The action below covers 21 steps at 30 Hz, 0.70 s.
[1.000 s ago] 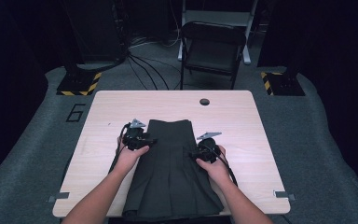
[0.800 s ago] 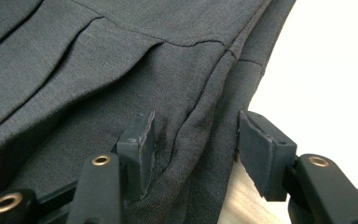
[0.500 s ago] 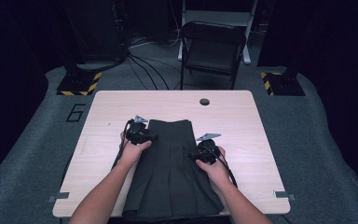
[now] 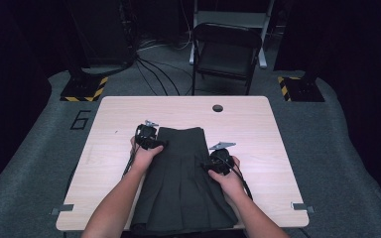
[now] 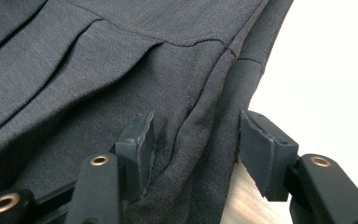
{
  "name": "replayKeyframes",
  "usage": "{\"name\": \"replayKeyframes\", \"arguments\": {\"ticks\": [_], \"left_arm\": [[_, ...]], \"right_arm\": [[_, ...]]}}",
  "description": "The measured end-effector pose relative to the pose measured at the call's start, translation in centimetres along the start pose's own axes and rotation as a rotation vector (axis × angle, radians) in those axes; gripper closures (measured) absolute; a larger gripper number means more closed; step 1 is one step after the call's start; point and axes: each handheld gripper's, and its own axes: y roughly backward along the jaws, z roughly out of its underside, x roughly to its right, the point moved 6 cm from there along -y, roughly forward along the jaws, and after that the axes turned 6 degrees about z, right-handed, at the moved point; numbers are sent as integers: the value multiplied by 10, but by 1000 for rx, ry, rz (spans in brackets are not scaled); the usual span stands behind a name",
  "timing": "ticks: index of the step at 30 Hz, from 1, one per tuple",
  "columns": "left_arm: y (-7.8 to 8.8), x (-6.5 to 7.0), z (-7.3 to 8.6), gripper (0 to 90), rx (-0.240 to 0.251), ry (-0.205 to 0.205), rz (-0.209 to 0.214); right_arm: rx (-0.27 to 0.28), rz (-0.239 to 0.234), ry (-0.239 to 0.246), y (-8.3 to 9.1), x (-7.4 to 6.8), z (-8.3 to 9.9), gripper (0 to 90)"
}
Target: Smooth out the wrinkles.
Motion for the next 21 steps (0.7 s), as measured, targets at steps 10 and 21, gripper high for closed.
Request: {"name": "replayKeyframes", "arguments": {"ticks": [10, 21], "left_arm": [[-10, -7, -7, 339, -23, 1, -11], [-20, -12, -12, 347, -18, 26, 1]], "right_arm": [[-5, -3, -8, 1, -1, 1, 455], [6, -2, 10, 0, 0, 1, 452]]}}
